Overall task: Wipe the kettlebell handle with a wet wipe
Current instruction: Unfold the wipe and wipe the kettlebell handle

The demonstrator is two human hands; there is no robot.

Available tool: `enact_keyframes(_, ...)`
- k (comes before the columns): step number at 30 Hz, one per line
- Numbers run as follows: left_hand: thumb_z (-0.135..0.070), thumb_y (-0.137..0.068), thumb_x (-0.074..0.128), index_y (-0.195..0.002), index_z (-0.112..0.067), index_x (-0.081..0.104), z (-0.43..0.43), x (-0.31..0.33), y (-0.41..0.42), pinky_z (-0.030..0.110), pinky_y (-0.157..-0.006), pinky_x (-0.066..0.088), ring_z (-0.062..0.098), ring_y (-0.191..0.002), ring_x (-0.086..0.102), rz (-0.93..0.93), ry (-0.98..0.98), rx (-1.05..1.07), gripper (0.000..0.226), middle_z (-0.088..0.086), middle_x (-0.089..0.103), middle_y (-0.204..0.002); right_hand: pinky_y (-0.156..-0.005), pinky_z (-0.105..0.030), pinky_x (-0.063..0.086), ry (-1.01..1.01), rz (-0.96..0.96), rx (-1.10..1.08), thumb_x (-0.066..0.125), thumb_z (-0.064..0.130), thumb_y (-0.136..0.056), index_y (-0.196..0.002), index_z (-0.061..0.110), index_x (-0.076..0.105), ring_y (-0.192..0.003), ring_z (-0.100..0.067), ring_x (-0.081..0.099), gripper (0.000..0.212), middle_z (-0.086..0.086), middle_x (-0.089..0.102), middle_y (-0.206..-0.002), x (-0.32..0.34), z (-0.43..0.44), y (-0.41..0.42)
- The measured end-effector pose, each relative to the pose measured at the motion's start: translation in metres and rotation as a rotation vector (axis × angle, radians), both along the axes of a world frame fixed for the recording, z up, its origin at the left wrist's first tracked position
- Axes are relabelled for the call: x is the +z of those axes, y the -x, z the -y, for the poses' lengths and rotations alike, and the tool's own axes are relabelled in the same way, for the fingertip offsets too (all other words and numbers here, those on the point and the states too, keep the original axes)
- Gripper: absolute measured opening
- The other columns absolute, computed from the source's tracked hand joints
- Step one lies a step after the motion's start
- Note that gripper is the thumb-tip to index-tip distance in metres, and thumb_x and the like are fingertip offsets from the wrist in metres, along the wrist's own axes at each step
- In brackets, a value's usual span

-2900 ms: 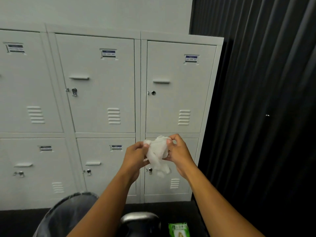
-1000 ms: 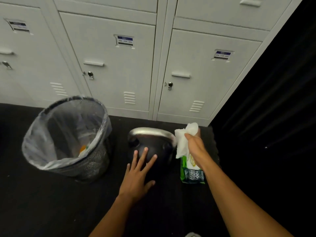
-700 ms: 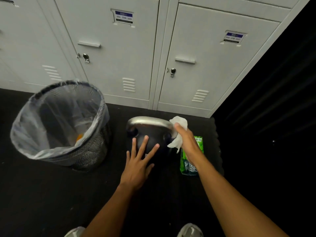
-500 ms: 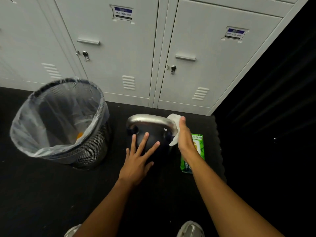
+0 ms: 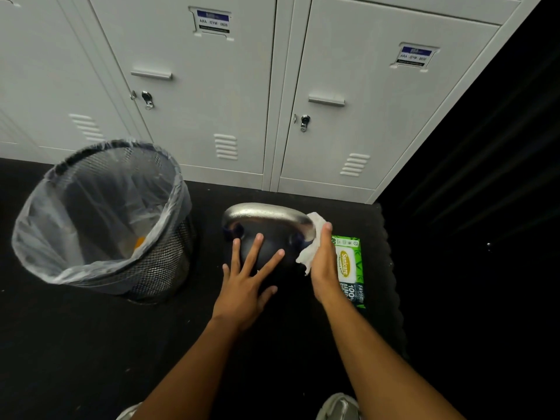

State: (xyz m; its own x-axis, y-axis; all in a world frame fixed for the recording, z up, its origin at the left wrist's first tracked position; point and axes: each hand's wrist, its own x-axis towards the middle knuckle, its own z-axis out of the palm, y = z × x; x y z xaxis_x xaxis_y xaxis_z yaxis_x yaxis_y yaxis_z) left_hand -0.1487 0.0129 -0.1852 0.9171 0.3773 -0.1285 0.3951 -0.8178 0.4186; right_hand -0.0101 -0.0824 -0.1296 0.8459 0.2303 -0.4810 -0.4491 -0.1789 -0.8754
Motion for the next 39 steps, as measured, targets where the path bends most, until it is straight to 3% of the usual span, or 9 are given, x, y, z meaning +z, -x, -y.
enact_keyframes(6,-0.048,-0.099,0.053,-0.150,-0.061,-0.012,0.002,0.004,-0.003,0.070,-0.118,0.011,0.033,-0.144,-0.043,-0.039,-0.027,-0.001,0.083,-0.015,-0.040,-0.159,-0.084,-0.035,0.049,0.250,0.124,0.362,0.036,0.041,-0.100,-0.084,0.034,0.072,-0.094,-0.024,0.066,0.040,0.000,0.071,-0.088,0.046,-0.021,-0.031)
enact_keyframes(11,-0.049,-0.099,0.052,-0.150,-0.058,-0.019,0.002,0.007,-0.006,0.070,-0.118,0.014,0.041,-0.144,-0.039,-0.087,-0.058,-0.029,0.087,-0.010,-0.043,-0.158,-0.095,-0.033,0.044,0.239,0.553,0.340,0.030,0.042,-0.106,-0.131,0.028,0.056,-0.117,-0.018,0.054,0.039,0.006,0.056,-0.119,0.033,-0.015,-0.002)
enact_keyframes(14,-0.047,-0.099,0.054,-0.150,-0.056,-0.019,0.001,0.006,-0.007,0.070,-0.119,0.013,0.043,-0.143,-0.038,-0.093,-0.061,-0.043,0.090,-0.009,-0.043,-0.158,-0.111,-0.025,0.032,0.071,0.736,0.322,0.027,0.043,-0.106,-0.141,0.054,0.038,-0.138,-0.003,0.037,0.038,0.023,0.040,-0.145,0.010,-0.003,0.019)
enact_keyframes(17,-0.045,-0.100,0.053,-0.152,-0.053,-0.019,0.000,0.008,-0.008,0.067,-0.121,0.012,0.044,-0.144,-0.036,-0.111,-0.104,-0.059,0.089,-0.007,-0.043,-0.158,-0.106,-0.021,0.038,-0.091,0.508,0.149,0.030,0.044,-0.104,-0.143,0.035,0.048,-0.136,-0.009,0.044,0.044,0.007,0.051,-0.144,0.008,0.001,0.028)
enact_keyframes(22,-0.046,-0.100,0.051,-0.152,-0.054,-0.020,0.003,0.009,-0.008,0.064,-0.122,0.010,0.044,-0.144,-0.037,-0.123,-0.110,-0.037,0.088,-0.007,-0.045,-0.157,-0.069,-0.026,0.041,0.069,-0.103,0.020,0.027,0.046,-0.106,-0.109,0.015,0.059,-0.084,-0.015,0.055,0.045,-0.003,0.059,-0.090,0.040,-0.005,0.000)
enact_keyframes(27,-0.047,-0.100,0.051,-0.150,-0.056,-0.022,0.003,0.012,-0.008,0.064,-0.122,0.010,0.043,-0.144,-0.036,-0.127,-0.110,-0.040,0.089,-0.009,-0.046,-0.156,-0.092,-0.043,0.050,0.329,0.100,0.246,0.035,0.040,-0.099,-0.090,0.017,0.066,-0.098,-0.031,0.062,0.040,-0.016,0.068,-0.106,0.048,-0.027,-0.022)
enact_keyframes(34,-0.047,-0.098,0.055,-0.140,-0.061,-0.034,0.000,0.011,-0.005,0.063,-0.122,0.014,0.041,-0.147,-0.032,-0.107,-0.112,-0.050,0.099,-0.009,-0.041,-0.160,-0.111,-0.025,0.032,0.235,0.904,0.367,0.032,0.032,-0.107,-0.147,0.034,0.041,-0.140,-0.013,0.034,0.042,0.002,0.040,-0.152,0.014,-0.003,0.022)
enact_keyframes(36,-0.046,-0.099,0.055,-0.145,-0.059,-0.028,-0.001,0.013,-0.005,0.062,-0.122,0.014,0.041,-0.147,-0.032,-0.106,-0.100,-0.053,0.096,-0.011,-0.041,-0.159,-0.115,-0.019,0.025,0.131,0.911,0.352,0.033,0.028,-0.107,-0.151,0.036,0.036,-0.147,-0.009,0.026,0.044,0.004,0.033,-0.159,-0.001,0.005,0.024)
enact_keyframes(39,-0.043,-0.099,0.055,-0.150,-0.058,-0.017,0.000,0.015,-0.005,0.061,-0.122,0.012,0.040,-0.146,-0.033,-0.107,-0.078,-0.047,0.089,-0.012,-0.042,-0.158,-0.102,-0.024,0.040,0.066,0.536,0.147,0.032,0.043,-0.103,-0.136,0.024,0.054,-0.130,-0.013,0.051,0.044,-0.002,0.056,-0.140,-0.007,0.008,0.019)
